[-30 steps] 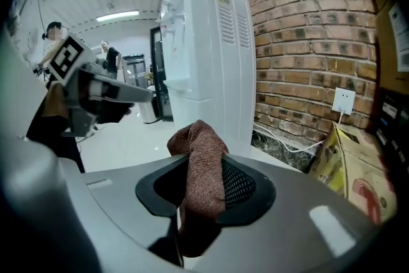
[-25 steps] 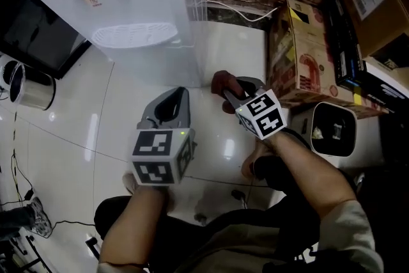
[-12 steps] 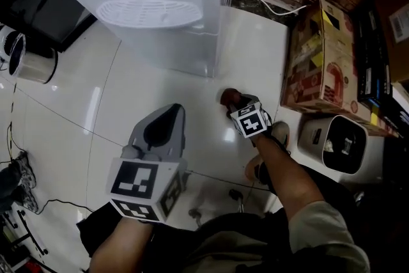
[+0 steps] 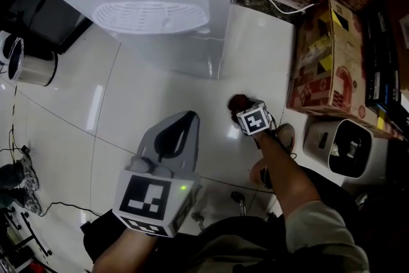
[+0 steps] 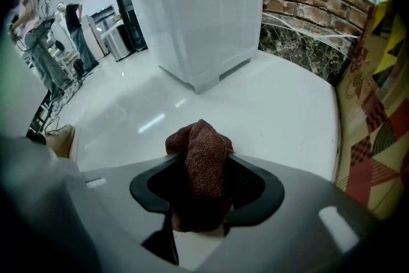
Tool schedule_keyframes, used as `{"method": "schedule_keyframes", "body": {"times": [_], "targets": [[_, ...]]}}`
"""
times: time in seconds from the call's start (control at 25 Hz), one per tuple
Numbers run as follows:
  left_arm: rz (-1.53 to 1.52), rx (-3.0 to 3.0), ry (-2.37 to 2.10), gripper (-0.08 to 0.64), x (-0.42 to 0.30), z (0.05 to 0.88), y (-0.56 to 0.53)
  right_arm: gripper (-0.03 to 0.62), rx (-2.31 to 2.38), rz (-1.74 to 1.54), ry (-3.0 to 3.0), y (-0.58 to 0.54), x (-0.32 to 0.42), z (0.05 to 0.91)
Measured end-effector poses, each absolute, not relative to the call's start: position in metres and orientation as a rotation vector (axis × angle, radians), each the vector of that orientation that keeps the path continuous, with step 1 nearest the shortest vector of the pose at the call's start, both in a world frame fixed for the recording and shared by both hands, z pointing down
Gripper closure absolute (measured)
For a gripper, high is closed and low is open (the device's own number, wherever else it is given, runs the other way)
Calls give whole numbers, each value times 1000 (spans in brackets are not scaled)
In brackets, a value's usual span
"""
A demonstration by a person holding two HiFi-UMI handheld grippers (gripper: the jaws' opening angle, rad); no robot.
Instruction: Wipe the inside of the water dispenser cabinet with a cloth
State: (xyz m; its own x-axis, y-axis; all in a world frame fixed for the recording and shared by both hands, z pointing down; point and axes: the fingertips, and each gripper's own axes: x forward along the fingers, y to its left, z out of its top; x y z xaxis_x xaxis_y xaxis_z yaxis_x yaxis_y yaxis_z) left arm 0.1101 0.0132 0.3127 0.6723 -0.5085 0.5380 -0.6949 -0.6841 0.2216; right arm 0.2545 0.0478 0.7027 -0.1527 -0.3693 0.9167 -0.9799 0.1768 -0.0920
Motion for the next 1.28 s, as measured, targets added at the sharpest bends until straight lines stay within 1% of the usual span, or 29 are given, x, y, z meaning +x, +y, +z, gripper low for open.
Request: {"method": "schedule_keyframes", "body": {"times": [0.08, 0.12, 0.4, 0.52, 0.64, 0.72, 0.76, 0.8, 0.88, 1.0, 1.16, 1.28], "targets": [[600, 2501, -935, 560, 114, 305, 12, 335, 1305, 959, -1667, 48, 258, 689], [586, 2519, -935, 560, 116, 301, 12, 324, 1320, 937, -1678, 47, 261, 678], [491, 2675, -980, 560, 125, 257, 15, 334, 1474, 745, -1769, 50, 281, 581], [433, 2713, -997, 560, 127, 241, 17, 375, 1515, 612, -1798, 48, 293, 530], [394, 2741, -1006, 560, 126, 227, 23, 435, 1474, 468, -1847, 57, 300, 483], [367, 2764, -1020, 560, 125, 215, 26, 499, 1453, 378, -1884, 61, 306, 452], [350, 2773, -1026, 560, 125, 210, 28, 547, 1449, 336, -1901, 63, 311, 436], [331, 2779, -1031, 560, 125, 204, 29, 572, 1447, 295, -1913, 64, 314, 419], [292, 2790, -1039, 560, 126, 194, 31, 578, 1448, 209, -1923, 65, 321, 380], [234, 2818, -1054, 560, 127, 179, 34, 578, 1578, 123, -1972, 64, 327, 295], [194, 2848, -1091, 560, 127, 173, 37, 578, 1918, 197, -2058, 81, 321, 188], [179, 2833, -1136, 560, 120, 173, 37, 578, 2142, 231, -2161, 95, 306, 144]]}}
